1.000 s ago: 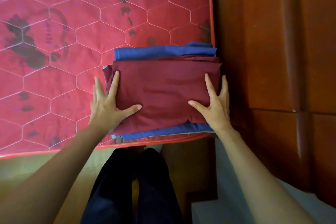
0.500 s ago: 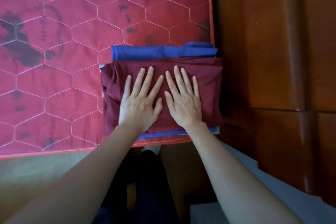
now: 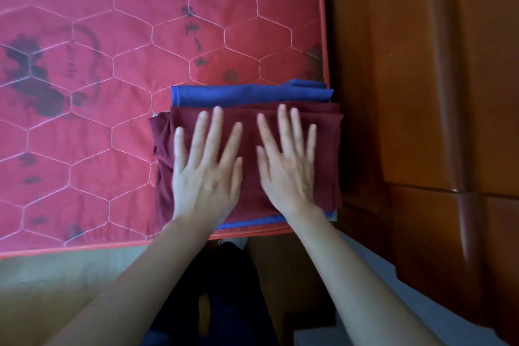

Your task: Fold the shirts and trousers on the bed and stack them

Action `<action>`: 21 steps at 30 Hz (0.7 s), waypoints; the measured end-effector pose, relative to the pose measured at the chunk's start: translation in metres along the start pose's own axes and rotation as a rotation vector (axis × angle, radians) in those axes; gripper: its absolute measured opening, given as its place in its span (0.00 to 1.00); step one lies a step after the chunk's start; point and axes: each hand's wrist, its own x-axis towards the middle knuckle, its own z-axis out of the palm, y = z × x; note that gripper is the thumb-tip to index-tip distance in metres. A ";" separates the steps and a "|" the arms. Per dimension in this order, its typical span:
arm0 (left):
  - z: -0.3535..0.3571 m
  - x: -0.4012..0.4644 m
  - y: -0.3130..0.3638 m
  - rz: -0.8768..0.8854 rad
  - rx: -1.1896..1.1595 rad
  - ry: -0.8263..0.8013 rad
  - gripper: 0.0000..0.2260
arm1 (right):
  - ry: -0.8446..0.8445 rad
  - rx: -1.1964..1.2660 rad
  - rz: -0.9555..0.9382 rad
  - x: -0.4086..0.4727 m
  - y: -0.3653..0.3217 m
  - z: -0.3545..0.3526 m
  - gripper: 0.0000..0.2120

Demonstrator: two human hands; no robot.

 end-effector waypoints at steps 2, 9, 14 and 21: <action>0.009 0.013 0.000 0.031 0.020 -0.060 0.22 | -0.109 0.008 -0.023 0.012 -0.006 0.011 0.25; 0.043 0.026 -0.029 -0.124 0.047 -0.222 0.27 | -0.091 -0.085 0.167 0.012 0.023 0.037 0.27; 0.037 0.038 -0.031 -0.108 0.060 -0.426 0.28 | -0.273 -0.078 0.230 0.019 0.019 0.026 0.28; -0.035 0.074 -0.028 -0.095 0.101 -0.723 0.29 | -0.619 0.032 0.204 0.052 0.013 -0.053 0.30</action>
